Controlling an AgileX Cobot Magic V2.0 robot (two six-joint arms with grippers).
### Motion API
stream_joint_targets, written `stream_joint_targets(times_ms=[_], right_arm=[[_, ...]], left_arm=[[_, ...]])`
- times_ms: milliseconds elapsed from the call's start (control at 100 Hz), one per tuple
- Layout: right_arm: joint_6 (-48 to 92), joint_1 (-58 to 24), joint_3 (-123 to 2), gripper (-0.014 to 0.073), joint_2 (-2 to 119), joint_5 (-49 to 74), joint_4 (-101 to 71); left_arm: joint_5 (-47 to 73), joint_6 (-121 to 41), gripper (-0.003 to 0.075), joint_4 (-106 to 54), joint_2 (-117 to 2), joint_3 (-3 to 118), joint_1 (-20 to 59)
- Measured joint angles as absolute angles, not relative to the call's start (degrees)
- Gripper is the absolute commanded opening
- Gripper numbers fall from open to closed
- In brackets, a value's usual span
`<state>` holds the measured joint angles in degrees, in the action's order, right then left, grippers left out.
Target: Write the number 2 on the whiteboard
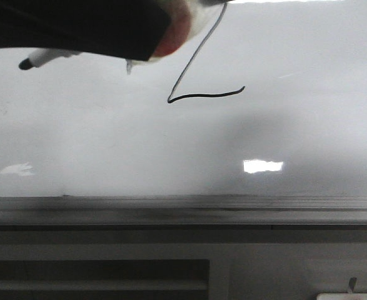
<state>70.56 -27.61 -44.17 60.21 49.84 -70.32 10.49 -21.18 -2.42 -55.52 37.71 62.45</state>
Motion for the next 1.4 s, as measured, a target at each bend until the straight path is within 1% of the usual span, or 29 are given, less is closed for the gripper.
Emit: stream_joint_targets(times_ms=[60,70,80,190,280,370,440,480,560,600,640,800,1010,1220,1400], right_arm=[[70.56,-27.61,-44.28,-0.0055,60.21,50.09,-70.32],[70.56,-27.61,-44.28,-0.0055,60.21,50.03,-70.32],[70.56,-27.61,-44.28,-0.0055,60.21,50.16,-70.32],[70.56,-27.61,-44.37,-0.0055,60.21,50.27,-70.13],[70.56,-27.61,-44.37,-0.0046,60.21,50.27,-70.01],[70.44,-27.61,-44.37,0.0019,60.21,50.27,-70.01],[70.14,-27.61,-44.37,0.0106,60.21,50.27,-70.01],[70.00,-27.61,-44.37,0.0177,60.21,50.27,-70.01],[68.93,-27.61,-44.37,0.0274,60.21,49.88,-70.01],[68.55,-27.61,-44.37,0.0307,60.21,49.08,-70.01],[68.19,-27.52,-44.37,0.0323,60.21,48.06,-70.01],[66.27,-24.92,-44.37,0.0330,58.32,43.06,-70.01],[63.54,-19.23,-44.37,0.0330,51.36,35.86,-70.36],[61.75,-18.20,-44.37,0.0330,45.71,33.13,-70.63],[60.86,-18.20,-42.63,0.0330,42.98,32.10,-70.86]], left_arm=[[10.49,-21.18,0.0126,-2.42,-55.52,37.71,62.45],[10.49,-21.18,0.0106,-2.42,-55.52,37.71,62.45],[10.49,-21.18,0.0106,-2.42,-55.52,37.71,62.45],[10.59,-21.18,-0.0018,-2.42,-55.52,37.71,62.45],[10.69,-21.18,-0.0020,-2.42,-55.52,37.71,62.45],[10.70,-21.18,-0.0020,-2.42,-55.52,37.71,62.45],[10.70,-21.18,-0.0020,-2.42,-55.52,37.71,62.55],[10.70,-21.18,-0.0020,-2.42,-55.52,37.71,62.60],[10.70,-20.62,-0.0020,-2.42,-55.52,37.71,62.69],[10.70,-19.70,-0.0020,-2.42,-55.52,37.71,62.46],[10.92,-18.93,-0.0020,-2.42,-55.52,37.71,61.97],[12.40,-16.50,-0.0020,-2.42,-54.17,37.75,57.90],[11.29,-11.90,-0.0020,-2.61,-47.74,37.75,49.09],[0.88,-4.75,-0.0020,-5.97,-45.77,34.57,41.87],[-6.56,-3.74,-0.0020,-11.39,-49.56,32.59,37.68]])
